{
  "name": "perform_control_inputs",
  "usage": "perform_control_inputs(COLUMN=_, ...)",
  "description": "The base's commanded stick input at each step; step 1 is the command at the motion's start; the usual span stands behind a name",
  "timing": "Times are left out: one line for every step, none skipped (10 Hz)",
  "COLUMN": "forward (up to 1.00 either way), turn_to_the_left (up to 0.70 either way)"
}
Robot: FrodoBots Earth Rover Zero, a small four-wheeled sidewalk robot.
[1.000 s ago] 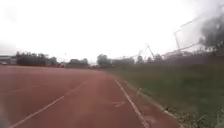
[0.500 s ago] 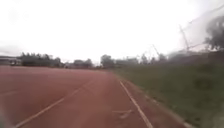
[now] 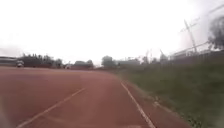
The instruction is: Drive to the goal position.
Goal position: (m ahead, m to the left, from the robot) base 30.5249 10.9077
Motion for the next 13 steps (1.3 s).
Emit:
perform_control_inputs(forward=0.7, turn_to_the_left=0.03)
perform_control_inputs(forward=0.7, turn_to_the_left=0.07)
perform_control_inputs(forward=0.7, turn_to_the_left=0.0)
perform_control_inputs(forward=0.7, turn_to_the_left=0.03)
perform_control_inputs(forward=0.7, turn_to_the_left=0.0)
perform_control_inputs(forward=0.7, turn_to_the_left=0.0)
perform_control_inputs(forward=0.7, turn_to_the_left=0.05)
perform_control_inputs(forward=0.7, turn_to_the_left=0.07)
perform_control_inputs(forward=0.7, turn_to_the_left=0.05)
perform_control_inputs(forward=0.7, turn_to_the_left=0.04)
perform_control_inputs(forward=0.7, turn_to_the_left=0.03)
perform_control_inputs(forward=0.7, turn_to_the_left=0.03)
perform_control_inputs(forward=0.7, turn_to_the_left=0.02)
